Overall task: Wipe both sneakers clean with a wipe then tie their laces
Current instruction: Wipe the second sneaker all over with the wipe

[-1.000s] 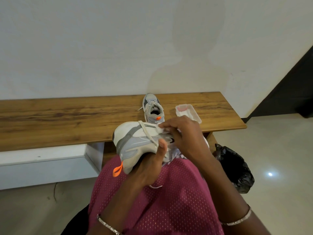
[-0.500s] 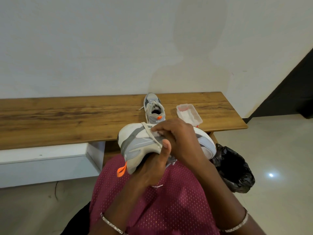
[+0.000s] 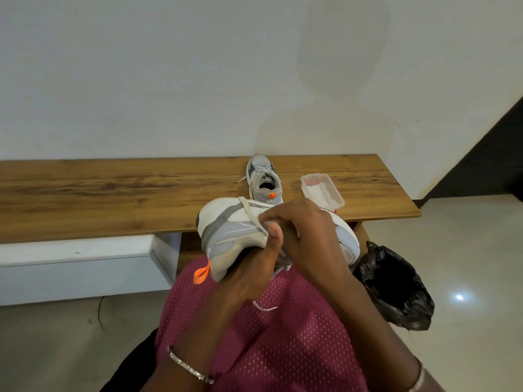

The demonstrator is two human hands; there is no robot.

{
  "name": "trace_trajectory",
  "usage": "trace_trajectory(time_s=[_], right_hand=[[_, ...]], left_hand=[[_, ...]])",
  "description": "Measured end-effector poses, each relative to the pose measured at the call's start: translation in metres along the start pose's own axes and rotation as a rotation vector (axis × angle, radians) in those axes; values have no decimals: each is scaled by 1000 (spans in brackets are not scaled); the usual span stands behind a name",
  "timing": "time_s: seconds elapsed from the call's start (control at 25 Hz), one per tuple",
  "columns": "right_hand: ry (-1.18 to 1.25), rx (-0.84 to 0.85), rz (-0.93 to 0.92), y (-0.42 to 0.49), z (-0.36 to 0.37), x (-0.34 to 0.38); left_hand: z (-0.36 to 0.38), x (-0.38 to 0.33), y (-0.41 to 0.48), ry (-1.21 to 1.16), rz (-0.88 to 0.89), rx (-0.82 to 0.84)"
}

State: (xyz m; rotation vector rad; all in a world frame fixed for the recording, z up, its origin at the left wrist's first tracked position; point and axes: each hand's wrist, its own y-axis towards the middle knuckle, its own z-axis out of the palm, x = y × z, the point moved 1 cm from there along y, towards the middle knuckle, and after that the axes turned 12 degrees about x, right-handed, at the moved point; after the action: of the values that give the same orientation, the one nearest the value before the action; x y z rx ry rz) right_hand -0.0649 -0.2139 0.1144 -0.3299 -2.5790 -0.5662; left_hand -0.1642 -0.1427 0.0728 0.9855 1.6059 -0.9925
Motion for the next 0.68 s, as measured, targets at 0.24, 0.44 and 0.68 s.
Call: trace_trajectory(time_s=[0.24,0.44,0.68], right_hand=[[-170,18,151,0,-9,-31],[-87,11,46,1,-6,-12],[-24,116,16,7,-3,-17]], left_hand=[[-10,3,-1,-19,-40,-34],[-5,3,1,19,-14,22],[-5,3,-3,8,-28,12]])
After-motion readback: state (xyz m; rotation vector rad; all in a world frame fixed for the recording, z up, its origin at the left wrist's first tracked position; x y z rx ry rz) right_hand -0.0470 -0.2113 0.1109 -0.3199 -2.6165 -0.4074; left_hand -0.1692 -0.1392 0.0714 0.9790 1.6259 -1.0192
